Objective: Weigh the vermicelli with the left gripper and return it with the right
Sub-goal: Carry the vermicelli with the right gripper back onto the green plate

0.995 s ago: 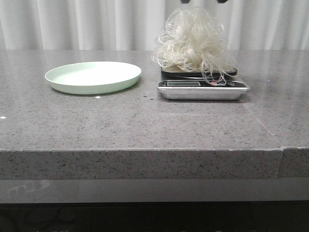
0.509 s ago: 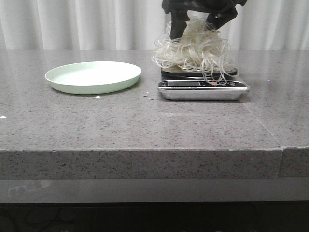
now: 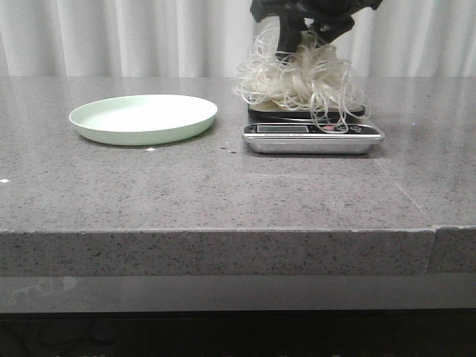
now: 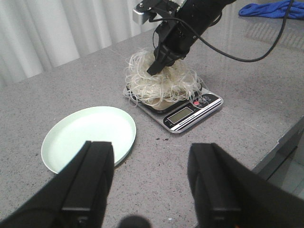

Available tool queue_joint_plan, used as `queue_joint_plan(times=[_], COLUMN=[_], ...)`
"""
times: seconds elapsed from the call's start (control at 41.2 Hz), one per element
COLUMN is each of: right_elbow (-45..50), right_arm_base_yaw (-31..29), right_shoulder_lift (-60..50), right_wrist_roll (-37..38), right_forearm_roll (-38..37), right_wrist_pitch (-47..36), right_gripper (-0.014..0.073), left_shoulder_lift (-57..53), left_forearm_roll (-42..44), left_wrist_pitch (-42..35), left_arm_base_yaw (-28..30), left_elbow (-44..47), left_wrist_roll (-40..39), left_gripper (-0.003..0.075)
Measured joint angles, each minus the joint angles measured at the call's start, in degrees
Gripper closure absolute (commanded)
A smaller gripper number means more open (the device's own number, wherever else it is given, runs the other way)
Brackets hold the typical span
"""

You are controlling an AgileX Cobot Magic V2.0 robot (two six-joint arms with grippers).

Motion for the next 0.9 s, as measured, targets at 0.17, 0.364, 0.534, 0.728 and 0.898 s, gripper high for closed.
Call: queue_joint_plan(times=[0.17,0.364,0.534,0.728,0.898], right_elbow=[-5.64,-13.18,-15.46,-18.09,-18.82], right_arm_base_yaw=[0.44,3.73,8.35,13.68,16.57], right_shoulder_lift=[-1.31,-2.18,-1.93,2.0,7.12], right_wrist_roll=[0.0,0.0,0.0,0.0,0.0], right_forearm_roll=[1.27,2.21,2.57,3.2,3.41], right_wrist_pitch=[3.53,3.8,-2.24,-7.58,-9.89], right_gripper=[0.0435,0.0435,0.0435,0.0435,0.0435], left_shoulder_lift=[0.0,0.0,0.0,0.0,0.0], left_forearm_roll=[0.0,0.0,0.0,0.09,0.09], left_wrist_pitch=[0.0,0.0,0.0,0.0,0.0], left_arm_base_yaw=[0.0,0.0,0.0,0.0,0.0], left_elbow=[0.0,0.0,0.0,0.0,0.0], left_wrist_roll=[0.0,0.0,-0.1,-0.1,-0.1], left_gripper=[0.0301,0.0301,0.0301,0.0301,0.0301])
